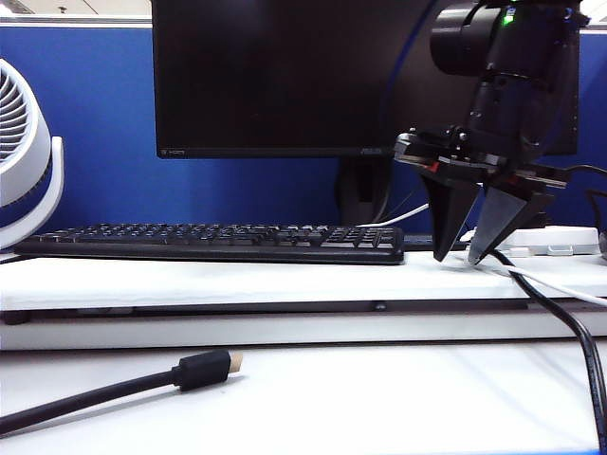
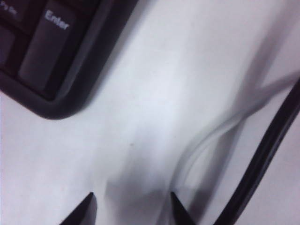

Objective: Pick up the Type-C charging cable and the charging base, insert one end of the Type-C charger into the corresponding slot on the base, and finally place the plugged-in charger back on the table.

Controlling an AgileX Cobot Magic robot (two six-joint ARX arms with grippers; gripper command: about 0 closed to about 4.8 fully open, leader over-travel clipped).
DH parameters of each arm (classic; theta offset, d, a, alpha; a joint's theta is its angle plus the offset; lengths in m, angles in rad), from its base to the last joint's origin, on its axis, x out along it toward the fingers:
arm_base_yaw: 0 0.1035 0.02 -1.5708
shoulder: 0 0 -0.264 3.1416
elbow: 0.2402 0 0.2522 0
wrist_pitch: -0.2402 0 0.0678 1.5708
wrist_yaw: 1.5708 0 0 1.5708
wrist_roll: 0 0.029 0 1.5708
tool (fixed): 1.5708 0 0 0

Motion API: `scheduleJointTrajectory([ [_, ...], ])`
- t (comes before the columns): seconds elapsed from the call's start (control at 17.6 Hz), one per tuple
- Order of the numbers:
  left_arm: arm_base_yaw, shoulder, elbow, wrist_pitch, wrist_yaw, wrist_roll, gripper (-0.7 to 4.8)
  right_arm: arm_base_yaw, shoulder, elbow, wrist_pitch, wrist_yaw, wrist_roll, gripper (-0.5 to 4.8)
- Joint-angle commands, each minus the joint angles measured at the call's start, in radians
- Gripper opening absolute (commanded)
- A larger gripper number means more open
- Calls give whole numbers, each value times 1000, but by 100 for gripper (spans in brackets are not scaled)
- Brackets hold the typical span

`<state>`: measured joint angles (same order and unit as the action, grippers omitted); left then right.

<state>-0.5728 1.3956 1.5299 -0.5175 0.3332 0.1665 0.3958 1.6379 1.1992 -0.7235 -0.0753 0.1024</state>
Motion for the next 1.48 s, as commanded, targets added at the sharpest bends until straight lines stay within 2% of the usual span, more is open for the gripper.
scheduleJointTrajectory([
  [0.06, 0, -7, 3, 18, 8, 0, -5, 0, 19, -9, -36, -3, -2, -17],
  [0.11, 0, -7, 3, 18, 8, 0, -5, 0, 19, -9, -54, -20, -12, -1],
  [0.23, 0, -7, 3, 18, 8, 0, -5, 1, 12, -8, -101, -62, -106, -1],
  [0.51, 0, -7, 3, 18, 8, 0, -5, 14, -97, -9, -111, -198, -235, -1],
  [0.63, 0, -7, 3, 18, 8, 0, -5, 14, -138, -9, -110, -193, -237, -1],
  [0.74, 0, -7, 3, 18, 8, 1, -5, 13, -161, -9, -86, -76, -174, 2],
  [0.8, 0, -7, 3, 18, 8, 1, -5, 13, -159, -9, -81, -34, -140, 72],
  [0.85, 0, -7, 3, 18, 8, 0, -5, 13, -151, -9, -79, -31, -105, 188],
  [0.91, 0, -7, 3, 18, 8, 0, -5, 13, -143, -9, -80, -32, -79, 249],
  [1.48, 0, -7, 3, 17, 8, -3, -5, 14, -42, -9, -117, -18, -18, 256],
])
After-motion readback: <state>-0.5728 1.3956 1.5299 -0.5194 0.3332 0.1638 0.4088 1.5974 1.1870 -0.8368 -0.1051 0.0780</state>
